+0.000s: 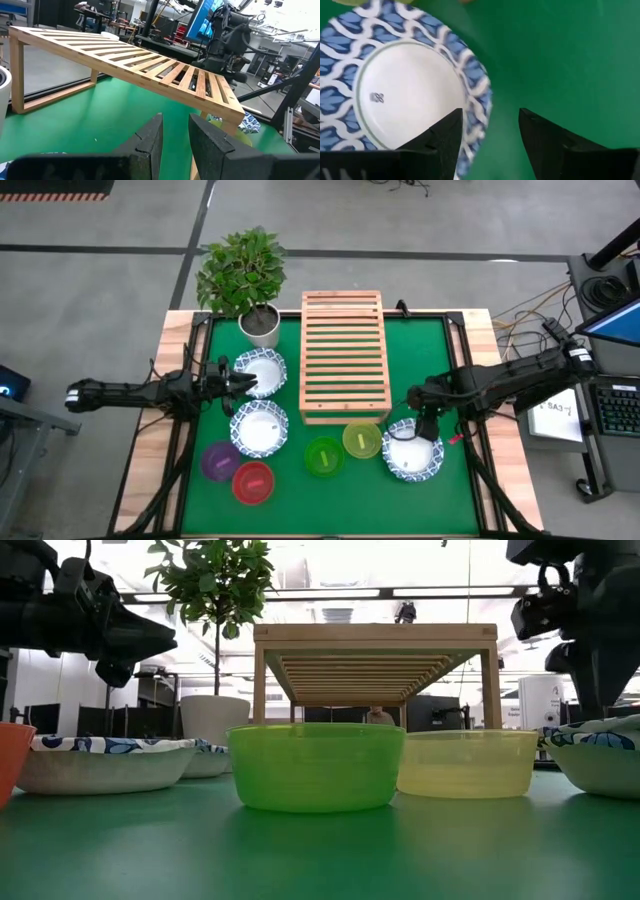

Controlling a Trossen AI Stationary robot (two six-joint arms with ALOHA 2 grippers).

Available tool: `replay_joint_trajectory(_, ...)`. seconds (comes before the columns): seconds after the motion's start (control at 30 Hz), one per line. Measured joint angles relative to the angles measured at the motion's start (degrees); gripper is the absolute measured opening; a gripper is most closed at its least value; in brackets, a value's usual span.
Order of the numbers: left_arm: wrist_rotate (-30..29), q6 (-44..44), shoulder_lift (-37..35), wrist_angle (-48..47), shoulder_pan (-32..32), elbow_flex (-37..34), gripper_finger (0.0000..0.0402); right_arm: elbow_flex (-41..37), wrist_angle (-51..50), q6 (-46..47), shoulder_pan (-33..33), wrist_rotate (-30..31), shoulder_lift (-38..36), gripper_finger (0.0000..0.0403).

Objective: Place and stack bowls onto a shelf
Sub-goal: Put the white patterned bowl on the shelf

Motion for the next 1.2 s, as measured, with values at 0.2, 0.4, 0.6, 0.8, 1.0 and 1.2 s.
replay_joint_trajectory(0.2,0.0,0.0,0.0,0.1,0.0,0.0,0.0076,-3.2,3.5,3.9,3.1,3.8,1.2,0.0176)
replay_joint_trajectory(0.4,0.0,0.0,0.0,0.1,0.0,0.0,0.0076,-5.0,6.0,5.1,3.6,4.6,2.6,0.0174)
replay_joint_trajectory(0.6,0.0,0.0,0.0,0.0,0.0,0.0,0.0076,-5.4,8.3,5.1,3.7,3.4,4.6,0.0138)
replay_joint_trajectory(0.8,0.0,0.0,0.0,0.0,0.0,0.0,0.0076,-5.4,8.4,4.7,3.7,1.4,5.2,0.0051)
replay_joint_trajectory(1.0,0.0,0.0,0.1,0.0,0.0,0.0,0.0076,-5.3,8.3,4.2,3.7,0.3,3.3,0.0017)
replay_joint_trajectory(1.2,0.0,0.0,0.1,0.0,0.0,0.0,0.0076,-5.3,7.8,6.5,3.7,-1.1,0.0,0.0014)
